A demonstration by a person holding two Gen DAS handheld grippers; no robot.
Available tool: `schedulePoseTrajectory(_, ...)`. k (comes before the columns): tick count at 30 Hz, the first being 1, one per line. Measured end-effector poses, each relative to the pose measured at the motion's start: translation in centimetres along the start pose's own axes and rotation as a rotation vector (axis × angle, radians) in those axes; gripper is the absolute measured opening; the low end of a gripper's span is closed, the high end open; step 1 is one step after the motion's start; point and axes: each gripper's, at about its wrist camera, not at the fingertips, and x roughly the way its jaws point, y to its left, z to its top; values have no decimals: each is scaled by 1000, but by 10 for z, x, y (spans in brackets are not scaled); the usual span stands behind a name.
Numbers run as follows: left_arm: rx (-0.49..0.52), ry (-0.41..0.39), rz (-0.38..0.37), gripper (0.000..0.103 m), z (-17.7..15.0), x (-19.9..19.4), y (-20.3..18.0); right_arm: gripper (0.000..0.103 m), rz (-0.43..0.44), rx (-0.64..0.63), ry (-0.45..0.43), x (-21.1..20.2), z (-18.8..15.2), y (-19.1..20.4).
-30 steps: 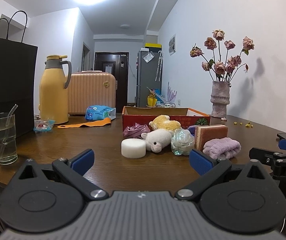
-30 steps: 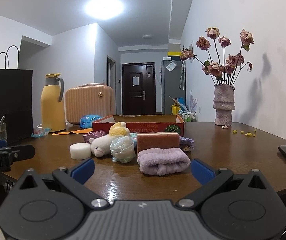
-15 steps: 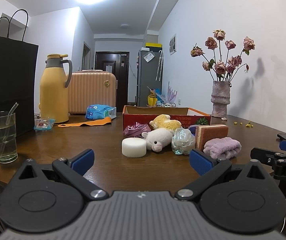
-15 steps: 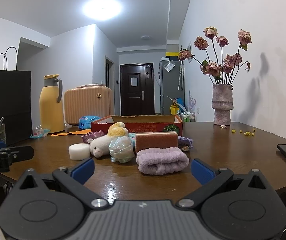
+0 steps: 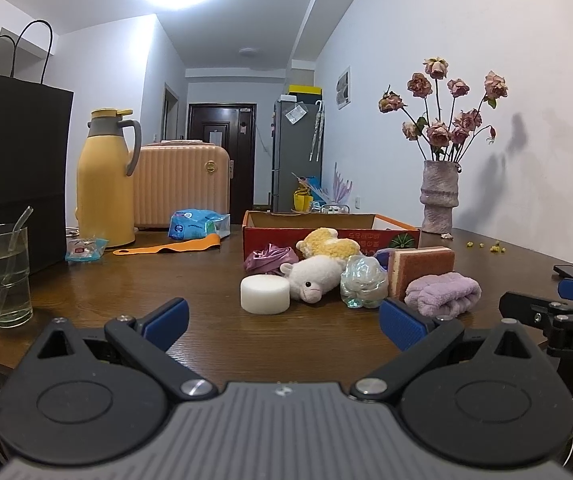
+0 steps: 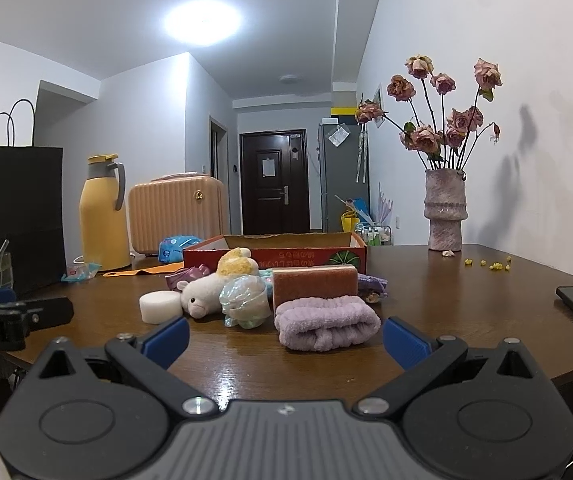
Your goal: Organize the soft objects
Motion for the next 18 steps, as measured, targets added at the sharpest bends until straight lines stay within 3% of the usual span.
schedulePoseTrajectory(18,-21,-33,15,103,-1,0,8,103,8,15,12,4,-4,0)
